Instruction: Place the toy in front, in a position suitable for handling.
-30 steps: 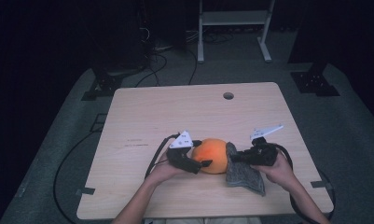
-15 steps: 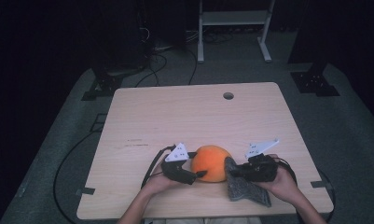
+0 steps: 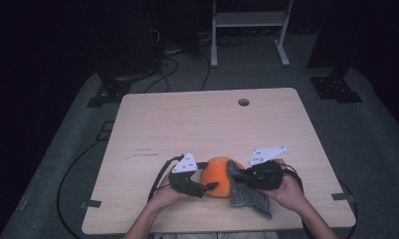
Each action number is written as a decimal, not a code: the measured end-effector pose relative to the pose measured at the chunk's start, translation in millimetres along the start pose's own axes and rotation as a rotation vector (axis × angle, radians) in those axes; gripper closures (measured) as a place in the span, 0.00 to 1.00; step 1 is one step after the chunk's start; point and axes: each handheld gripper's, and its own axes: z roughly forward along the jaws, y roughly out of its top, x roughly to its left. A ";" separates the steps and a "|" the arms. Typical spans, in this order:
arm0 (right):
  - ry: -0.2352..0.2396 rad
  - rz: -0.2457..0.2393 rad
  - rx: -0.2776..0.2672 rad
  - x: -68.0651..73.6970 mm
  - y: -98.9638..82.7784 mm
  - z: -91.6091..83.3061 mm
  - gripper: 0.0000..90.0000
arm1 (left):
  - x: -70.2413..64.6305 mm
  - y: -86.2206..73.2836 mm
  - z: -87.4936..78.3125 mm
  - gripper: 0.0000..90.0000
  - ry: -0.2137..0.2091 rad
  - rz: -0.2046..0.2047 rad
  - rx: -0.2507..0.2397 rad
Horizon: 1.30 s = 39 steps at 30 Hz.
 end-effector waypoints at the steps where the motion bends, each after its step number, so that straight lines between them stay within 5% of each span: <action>1: 0.007 0.014 -0.003 -2.3 -4.6 -0.6 0.87 | 0.1 -1.4 0.5 0.27 -0.002 -0.005 0.003; 6: 0.012 0.089 0.004 -12.9 -32.4 -3.2 0.87 | 0.7 -4.8 -0.2 0.27 -0.001 -0.008 0.017; 14: -0.004 0.153 0.104 -22.3 -58.2 -6.5 0.87 | -3.8 -11.7 -5.9 0.28 -0.001 0.028 0.039; 20: 0.075 0.156 -0.049 -20.2 -20.2 -27.9 0.86 | -9.0 -14.2 -7.8 0.28 -0.005 0.069 0.047; 27: 0.118 0.142 -0.018 -24.2 9.5 -3.0 0.86 | -13.1 -21.1 -7.5 0.29 -0.002 0.075 0.043; 31: 0.142 0.180 -0.006 -30.6 -2.6 0.5 0.87 | -14.5 -22.8 -7.1 0.29 -0.001 0.075 0.038; 39: 0.104 0.234 0.056 -38.9 -43.9 -4.5 0.87 | -16.5 -22.0 -7.2 0.30 0.003 0.092 0.029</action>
